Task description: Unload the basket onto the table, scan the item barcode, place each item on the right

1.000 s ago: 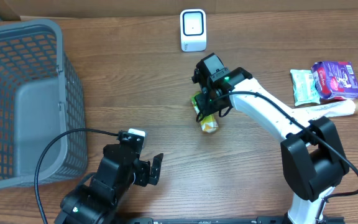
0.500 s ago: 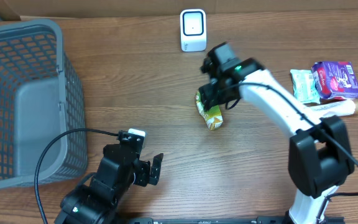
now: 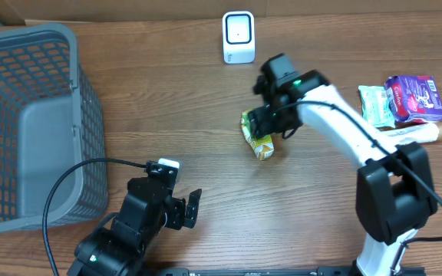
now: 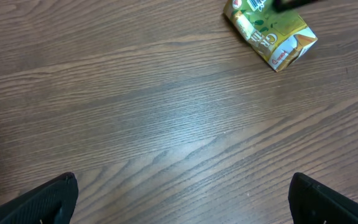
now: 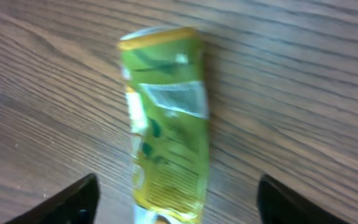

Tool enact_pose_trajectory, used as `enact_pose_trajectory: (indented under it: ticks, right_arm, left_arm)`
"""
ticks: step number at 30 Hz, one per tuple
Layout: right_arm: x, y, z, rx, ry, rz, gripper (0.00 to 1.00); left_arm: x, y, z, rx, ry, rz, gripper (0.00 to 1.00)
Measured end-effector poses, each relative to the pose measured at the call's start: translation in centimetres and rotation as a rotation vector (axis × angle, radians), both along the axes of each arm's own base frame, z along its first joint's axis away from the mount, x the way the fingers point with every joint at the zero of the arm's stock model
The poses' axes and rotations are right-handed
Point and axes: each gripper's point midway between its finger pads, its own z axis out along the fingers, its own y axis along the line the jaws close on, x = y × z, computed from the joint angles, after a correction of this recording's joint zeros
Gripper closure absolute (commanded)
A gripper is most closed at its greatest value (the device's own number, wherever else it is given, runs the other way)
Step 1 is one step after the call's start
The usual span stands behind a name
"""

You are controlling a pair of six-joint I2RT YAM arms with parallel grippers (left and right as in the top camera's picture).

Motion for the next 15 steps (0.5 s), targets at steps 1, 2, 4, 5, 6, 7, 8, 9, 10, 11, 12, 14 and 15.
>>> enact_pose_trajectory:
  ticks: [1, 2, 4, 5, 6, 7, 8, 9, 10, 11, 12, 14, 15]
  right_arm:
    - [-0.1, 0.4, -0.1, -0.011, -0.014, 0.013, 0.12]
    - [-0.3, 0.8, -0.3, -0.023, -0.027, 0.025, 0.11]
    - [-0.3, 1.2, -0.6, -0.048, -0.051, 0.038, 0.11]
    - [-0.4, 1.2, -0.8, -0.064, -0.061, 0.043, 0.1]
    - [-0.4, 1.1, -1.0, -0.08, -0.07, 0.045, 0.1]
    - [-0.4, 1.1, -1.0, -0.092, -0.076, 0.047, 0.1]
    - [-0.4, 1.0, -1.0, -0.103, -0.083, 0.046, 0.11]
    - [-0.3, 0.9, -1.0, -0.113, -0.091, 0.047, 0.11]
    - [-0.2, 0.8, -1.0, -0.12, -0.096, 0.044, 0.12]
    - [-0.1, 0.7, -1.1, -0.129, -0.099, 0.042, 0.12]
    - [-0.1, 0.6, -1.2, -0.134, -0.1, 0.041, 0.14]
    - [0.0, 0.5, -1.6, -0.144, -0.097, 0.041, 0.16]
    - [0.0, 0.5, -2.0, -0.149, -0.09, 0.042, 0.17]
  left_arm:
    - [0.0, 0.0, 0.0, 0.0, 0.0, 0.0, 0.01]
    - [0.0, 0.0, 0.0, 0.0, 0.0, 0.0, 0.0]
    - [0.0, 0.0, 0.0, 0.0, 0.0, 0.0, 0.0]
    - [0.0, 0.0, 0.0, 0.0, 0.0, 0.0, 0.0]
    - [0.0, 0.0, 0.0, 0.0, 0.0, 0.0, 0.0]
    - [0.0, 0.0, 0.0, 0.0, 0.0, 0.0, 0.0]
    - [0.0, 0.0, 0.0, 0.0, 0.0, 0.0, 0.0]
    - [0.0, 0.0, 0.0, 0.0, 0.0, 0.0, 0.0]
    - [0.0, 0.0, 0.0, 0.0, 0.0, 0.0, 0.0]
    - [0.0, 0.0, 0.0, 0.0, 0.0, 0.0, 0.01]
    - [0.0, 0.0, 0.0, 0.0, 0.0, 0.0, 0.0]
    - [0.0, 0.0, 0.0, 0.0, 0.0, 0.0, 0.0]
    - [0.0, 0.0, 0.0, 0.0, 0.0, 0.0, 0.0]
